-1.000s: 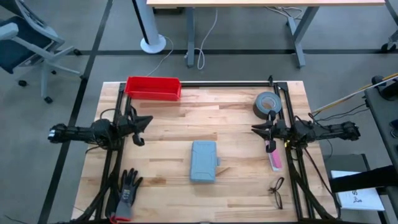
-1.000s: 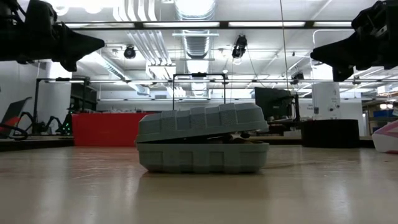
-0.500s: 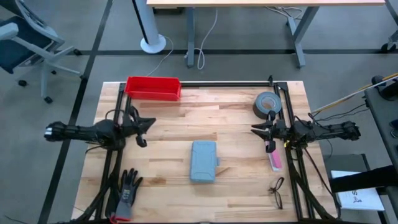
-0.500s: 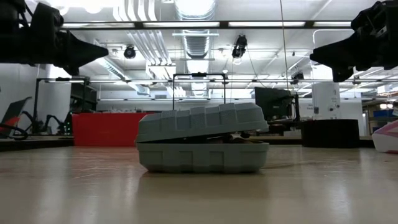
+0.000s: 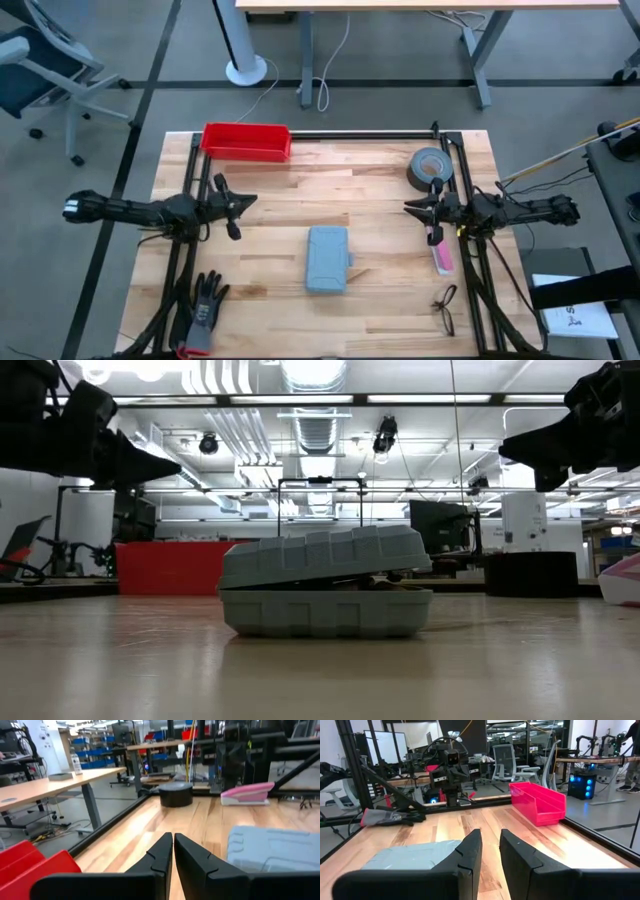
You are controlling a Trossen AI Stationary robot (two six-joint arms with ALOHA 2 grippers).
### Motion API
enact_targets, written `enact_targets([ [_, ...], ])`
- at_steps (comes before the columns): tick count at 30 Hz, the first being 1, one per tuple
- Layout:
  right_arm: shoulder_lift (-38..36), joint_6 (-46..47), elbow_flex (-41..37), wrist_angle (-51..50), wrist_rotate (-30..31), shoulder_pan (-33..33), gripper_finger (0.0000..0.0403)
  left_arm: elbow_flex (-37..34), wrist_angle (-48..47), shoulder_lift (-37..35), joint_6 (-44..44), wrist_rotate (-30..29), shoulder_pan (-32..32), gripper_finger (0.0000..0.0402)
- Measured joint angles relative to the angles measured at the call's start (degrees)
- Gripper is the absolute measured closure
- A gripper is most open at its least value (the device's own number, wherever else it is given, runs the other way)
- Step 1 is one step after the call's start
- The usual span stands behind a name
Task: Prefit tool cases
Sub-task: Return to Home Position
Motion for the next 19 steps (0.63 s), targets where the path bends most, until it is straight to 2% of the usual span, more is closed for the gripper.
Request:
enact_targets([
  [7,0.00,0.00,0.00,0.07,0.02,0.00,0.0359,0.02,0.04,4.46,0.01,0.00,0.00,0.0379],
  [19,0.00,0.00,0.00,0.11,0.02,0.00,0.0335,0.09,0.04,10.54,0.00,0.02,0.00,0.0379],
])
